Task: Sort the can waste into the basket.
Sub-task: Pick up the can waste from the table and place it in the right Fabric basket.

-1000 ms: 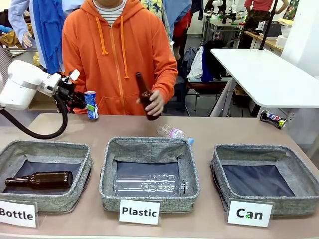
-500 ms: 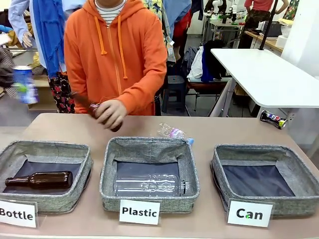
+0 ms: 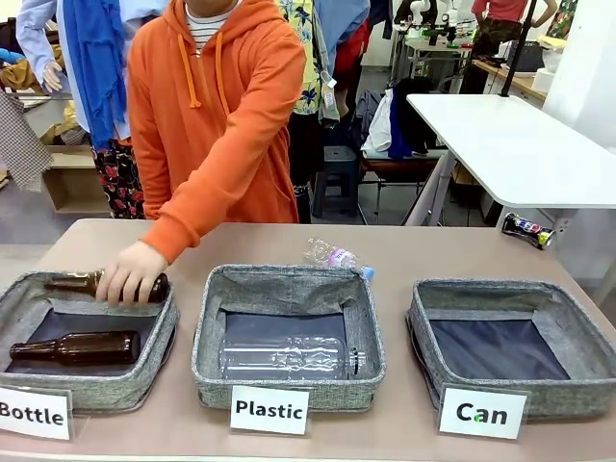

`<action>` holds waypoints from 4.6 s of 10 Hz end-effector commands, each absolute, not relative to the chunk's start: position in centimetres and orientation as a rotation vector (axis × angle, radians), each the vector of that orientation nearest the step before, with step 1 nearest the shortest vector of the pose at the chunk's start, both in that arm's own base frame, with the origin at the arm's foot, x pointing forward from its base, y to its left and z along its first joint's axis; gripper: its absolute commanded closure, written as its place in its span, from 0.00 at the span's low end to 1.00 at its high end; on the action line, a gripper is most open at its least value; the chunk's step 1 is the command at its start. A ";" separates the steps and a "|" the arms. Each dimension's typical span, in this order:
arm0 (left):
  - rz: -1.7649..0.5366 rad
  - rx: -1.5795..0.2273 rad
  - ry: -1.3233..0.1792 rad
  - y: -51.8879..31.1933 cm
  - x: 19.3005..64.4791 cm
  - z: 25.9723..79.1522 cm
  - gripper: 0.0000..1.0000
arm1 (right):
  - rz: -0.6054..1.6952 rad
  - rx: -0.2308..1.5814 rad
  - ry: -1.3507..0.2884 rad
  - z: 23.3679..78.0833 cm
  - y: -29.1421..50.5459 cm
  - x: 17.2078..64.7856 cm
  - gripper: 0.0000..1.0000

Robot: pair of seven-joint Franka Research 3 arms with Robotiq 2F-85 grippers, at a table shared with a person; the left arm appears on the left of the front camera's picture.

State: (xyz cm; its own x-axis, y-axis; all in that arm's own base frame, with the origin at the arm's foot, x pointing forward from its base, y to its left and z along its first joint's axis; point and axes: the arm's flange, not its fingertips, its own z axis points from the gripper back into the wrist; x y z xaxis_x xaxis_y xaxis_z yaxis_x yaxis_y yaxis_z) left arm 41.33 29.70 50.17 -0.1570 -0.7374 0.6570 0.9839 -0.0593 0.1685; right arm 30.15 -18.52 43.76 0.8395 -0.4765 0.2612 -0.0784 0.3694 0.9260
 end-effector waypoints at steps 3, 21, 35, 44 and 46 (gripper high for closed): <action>-1.646 -0.431 -0.674 30.2 40.1 48.7 1.00 | -0.260 1.189 -0.568 43.9 -18.6 30.4 0.00; -1.707 -0.664 -0.526 -30.5 45.3 50.9 0.59 | -0.211 1.058 -0.464 54.2 -22.7 17.4 0.00; -1.787 -0.512 -0.552 -59.3 41.3 42.0 0.59 | -0.235 1.118 -0.419 51.2 -23.5 17.4 0.00; -1.803 -0.544 -0.489 -57.3 38.5 44.4 0.00 | -0.235 1.118 -0.419 51.2 -23.5 17.4 0.00; -1.732 -0.647 -0.458 -54.8 35.1 47.3 0.00 | -0.222 1.126 -0.398 51.1 -23.3 17.9 0.00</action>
